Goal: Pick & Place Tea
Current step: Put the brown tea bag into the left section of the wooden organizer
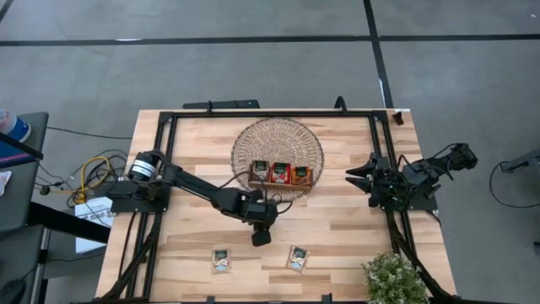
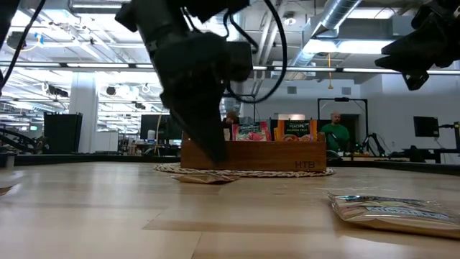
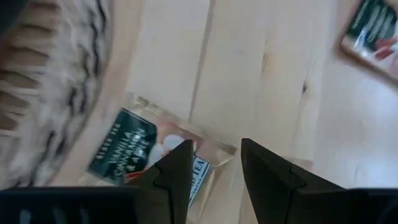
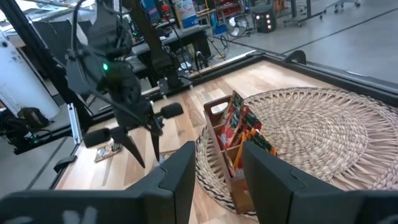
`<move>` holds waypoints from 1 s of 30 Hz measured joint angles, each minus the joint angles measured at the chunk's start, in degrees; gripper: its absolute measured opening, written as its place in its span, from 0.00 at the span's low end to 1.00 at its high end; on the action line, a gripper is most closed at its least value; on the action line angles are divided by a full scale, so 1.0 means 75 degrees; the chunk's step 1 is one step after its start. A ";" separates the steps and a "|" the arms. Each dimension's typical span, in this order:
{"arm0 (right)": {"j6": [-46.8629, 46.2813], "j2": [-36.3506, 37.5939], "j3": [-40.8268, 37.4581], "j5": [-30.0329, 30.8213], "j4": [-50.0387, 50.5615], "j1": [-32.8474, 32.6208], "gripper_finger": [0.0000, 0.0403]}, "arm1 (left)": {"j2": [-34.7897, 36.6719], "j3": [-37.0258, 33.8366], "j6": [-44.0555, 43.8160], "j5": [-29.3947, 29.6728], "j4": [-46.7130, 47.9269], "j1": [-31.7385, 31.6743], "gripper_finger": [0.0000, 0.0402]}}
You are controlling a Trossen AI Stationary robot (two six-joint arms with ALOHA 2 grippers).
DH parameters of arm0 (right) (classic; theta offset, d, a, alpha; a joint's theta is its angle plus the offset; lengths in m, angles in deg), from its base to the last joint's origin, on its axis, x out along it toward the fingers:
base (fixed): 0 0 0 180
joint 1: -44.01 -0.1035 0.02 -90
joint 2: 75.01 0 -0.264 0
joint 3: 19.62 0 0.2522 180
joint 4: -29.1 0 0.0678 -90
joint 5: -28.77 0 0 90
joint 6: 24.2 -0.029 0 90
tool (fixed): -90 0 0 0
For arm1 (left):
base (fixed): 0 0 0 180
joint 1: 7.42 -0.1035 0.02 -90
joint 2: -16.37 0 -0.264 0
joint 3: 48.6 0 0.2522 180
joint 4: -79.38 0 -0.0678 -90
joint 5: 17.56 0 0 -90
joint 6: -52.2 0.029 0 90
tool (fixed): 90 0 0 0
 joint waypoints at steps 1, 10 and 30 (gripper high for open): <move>0.0000 0.0000 0.0000 0.0003 0.0000 0.0000 0.30 | -0.0063 0.0000 0.0000 -0.0074 0.0003 0.0000 0.32; -0.0003 -0.0002 0.0000 0.0000 -0.0009 0.0000 0.30 | -0.0329 0.0038 -0.1317 -0.0143 0.0932 -0.0017 0.32; -0.0006 0.0000 0.0000 -0.0131 -0.0015 0.0000 0.30 | 0.0587 -0.0018 -0.4370 -0.0054 0.2305 0.0050 0.32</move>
